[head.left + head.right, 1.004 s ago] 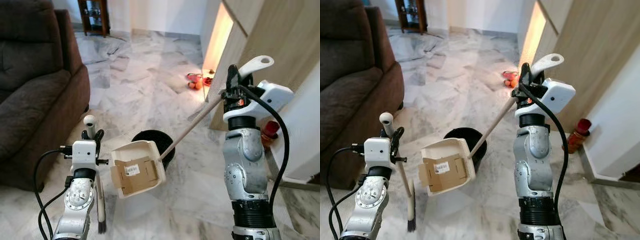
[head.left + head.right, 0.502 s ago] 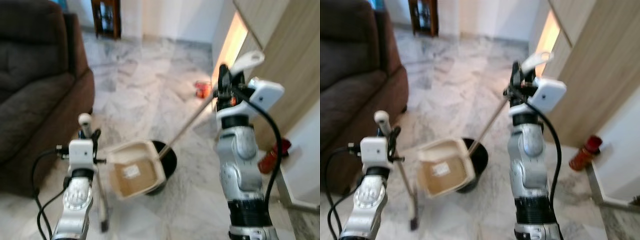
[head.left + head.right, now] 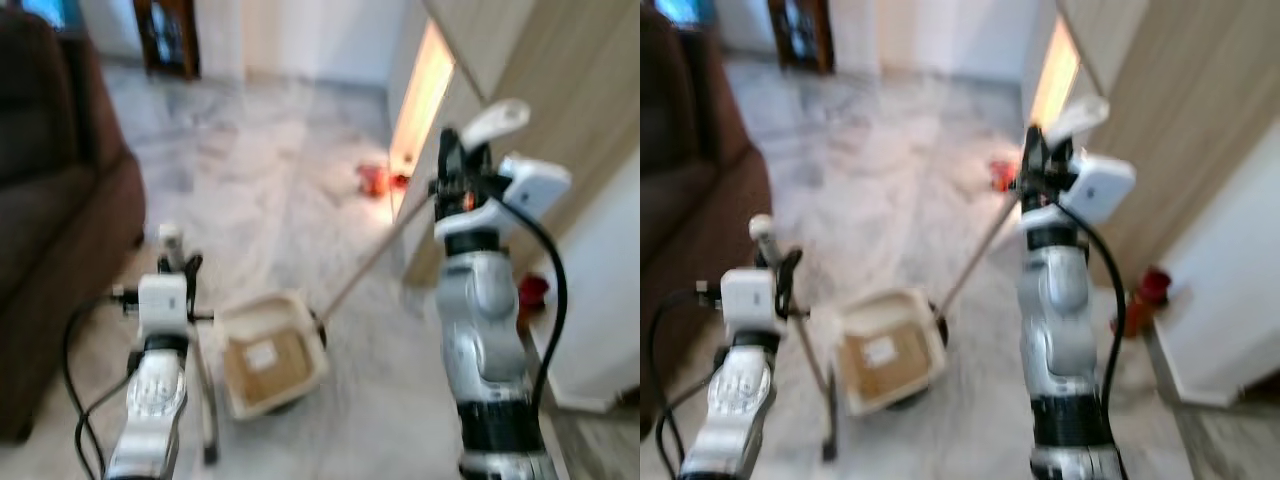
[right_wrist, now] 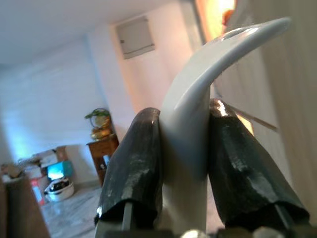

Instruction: Sweep floor

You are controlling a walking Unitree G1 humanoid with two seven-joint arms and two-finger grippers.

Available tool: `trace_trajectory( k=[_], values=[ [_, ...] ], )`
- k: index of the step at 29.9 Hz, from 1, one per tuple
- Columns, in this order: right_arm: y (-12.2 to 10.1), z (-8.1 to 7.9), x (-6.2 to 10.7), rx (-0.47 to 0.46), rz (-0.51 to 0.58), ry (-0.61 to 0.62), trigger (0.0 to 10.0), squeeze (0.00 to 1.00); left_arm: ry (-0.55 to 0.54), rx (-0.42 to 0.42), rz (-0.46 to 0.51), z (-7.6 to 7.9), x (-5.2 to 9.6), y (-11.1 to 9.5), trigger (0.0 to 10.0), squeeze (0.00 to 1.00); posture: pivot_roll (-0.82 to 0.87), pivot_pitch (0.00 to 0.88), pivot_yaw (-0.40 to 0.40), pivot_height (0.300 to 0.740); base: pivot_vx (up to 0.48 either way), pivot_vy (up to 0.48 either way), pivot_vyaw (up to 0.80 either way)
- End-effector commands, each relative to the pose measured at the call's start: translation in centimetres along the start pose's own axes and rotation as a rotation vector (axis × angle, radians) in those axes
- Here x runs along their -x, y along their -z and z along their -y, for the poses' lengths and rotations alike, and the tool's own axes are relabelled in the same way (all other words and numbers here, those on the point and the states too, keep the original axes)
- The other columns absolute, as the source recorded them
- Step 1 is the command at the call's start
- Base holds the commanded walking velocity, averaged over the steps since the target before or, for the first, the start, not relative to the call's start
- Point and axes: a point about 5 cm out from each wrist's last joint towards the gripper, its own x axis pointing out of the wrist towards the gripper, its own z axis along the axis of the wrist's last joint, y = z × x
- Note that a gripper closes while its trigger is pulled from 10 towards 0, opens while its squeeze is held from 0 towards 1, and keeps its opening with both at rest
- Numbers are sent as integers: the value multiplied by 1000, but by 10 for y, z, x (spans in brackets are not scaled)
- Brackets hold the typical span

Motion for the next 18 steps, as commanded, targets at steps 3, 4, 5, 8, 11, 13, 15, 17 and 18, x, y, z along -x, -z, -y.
trace_trajectory(
  k=[3, 4, 5, 8, 11, 13, 15, 17, 18],
  values=[
    [-19, -1, -6, 0, 90, -5, 10000, 0, 6, 1, 56, 3, -5, -11, 10000, 0, 145, 0, -69, 740, 336, 0, 0],
    [-19, -2, -6, 0, 90, -5, 10000, 0, 6, 1, 56, 3, -5, -11, 10000, 0, 145, 0, -69, 740, 334, 0, 0],
    [-19, -2, -6, -1, 90, -7, 10000, 0, 5, 1, 56, 3, -5, -11, 10000, 0, 145, 0, -69, 740, 334, 0, 0],
    [-18, -4, -6, -5, 86, -14, 10000, 0, 4, 2, 57, 2, -4, -11, 10000, 0, 151, 0, -74, 740, 335, 0, 0],
    [-17, -6, -5, -10, 82, -20, 10000, 0, 2, 2, 58, 2, -3, -11, 10000, 0, 152, 0, -76, 740, 185, 0, 0],
    [-17, -8, -5, -16, 81, -24, 10000, 0, 2, 2, 60, 2, -2, -11, 10000, 0, 152, 0, -76, 740, 0, 0, 0],
    [-17, -10, -5, -23, 82, -29, 10000, 0, 3, 3, 58, 2, -1, -11, 10000, 0, 148, 0, -76, 740, 0, 0, 0],
    [-17, -12, -5, -27, 86, -35, 10000, 0, 6, 3, 54, 2, 1, -9, 10000, 0, 148, 0, -76, 740, 0, 0, 0],
    [-18, -13, -5, -26, 87, -38, 10000, 0, 7, 3, 53, 2, 1, -9, 10000, 0, 148, 0, -76, 740, 0, 0, 0]
  ],
)
